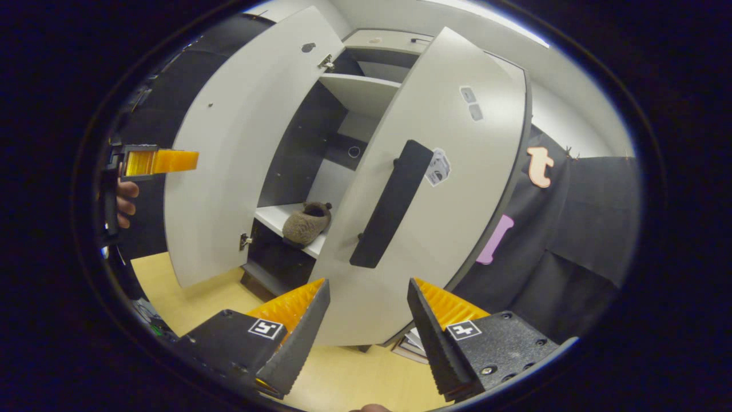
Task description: Grab one shoe with the right hand and put it into the shoe cabinet, grab the other shoe with the left hand and put it into the shoe cabinet; then close the right door with the right hand and the left door with the left hand.
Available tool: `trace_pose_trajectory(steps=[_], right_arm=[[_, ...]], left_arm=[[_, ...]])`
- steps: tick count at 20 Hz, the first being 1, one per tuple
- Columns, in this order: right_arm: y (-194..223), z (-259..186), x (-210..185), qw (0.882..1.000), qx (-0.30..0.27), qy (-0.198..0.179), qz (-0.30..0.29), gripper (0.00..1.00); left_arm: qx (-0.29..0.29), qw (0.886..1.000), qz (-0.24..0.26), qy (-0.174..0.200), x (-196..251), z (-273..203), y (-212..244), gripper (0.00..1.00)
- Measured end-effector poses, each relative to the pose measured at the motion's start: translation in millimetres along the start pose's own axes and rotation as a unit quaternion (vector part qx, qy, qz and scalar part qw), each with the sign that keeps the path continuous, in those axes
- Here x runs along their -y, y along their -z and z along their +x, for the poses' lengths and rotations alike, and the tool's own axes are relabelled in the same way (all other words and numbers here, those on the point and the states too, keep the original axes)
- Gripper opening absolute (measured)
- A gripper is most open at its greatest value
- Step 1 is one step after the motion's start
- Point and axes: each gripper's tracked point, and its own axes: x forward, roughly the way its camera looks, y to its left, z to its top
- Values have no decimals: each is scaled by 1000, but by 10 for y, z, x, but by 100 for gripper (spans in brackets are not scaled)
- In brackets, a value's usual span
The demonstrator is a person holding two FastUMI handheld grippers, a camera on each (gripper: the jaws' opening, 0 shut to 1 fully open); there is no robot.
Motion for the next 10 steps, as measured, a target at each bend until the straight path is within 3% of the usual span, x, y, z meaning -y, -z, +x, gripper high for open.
trace_pose_trajectory(steps=[4, 10], right_arm=[[88, -3, 31, 1000, -12, 2, -3, 89], [251, -62, 180, 999, -35, 14, 6, 89]], left_arm=[[9, 1000, 3, -5, 93, 5, 1, 94], [29, 999, -33, -19, 257, 37, 6, 93]])
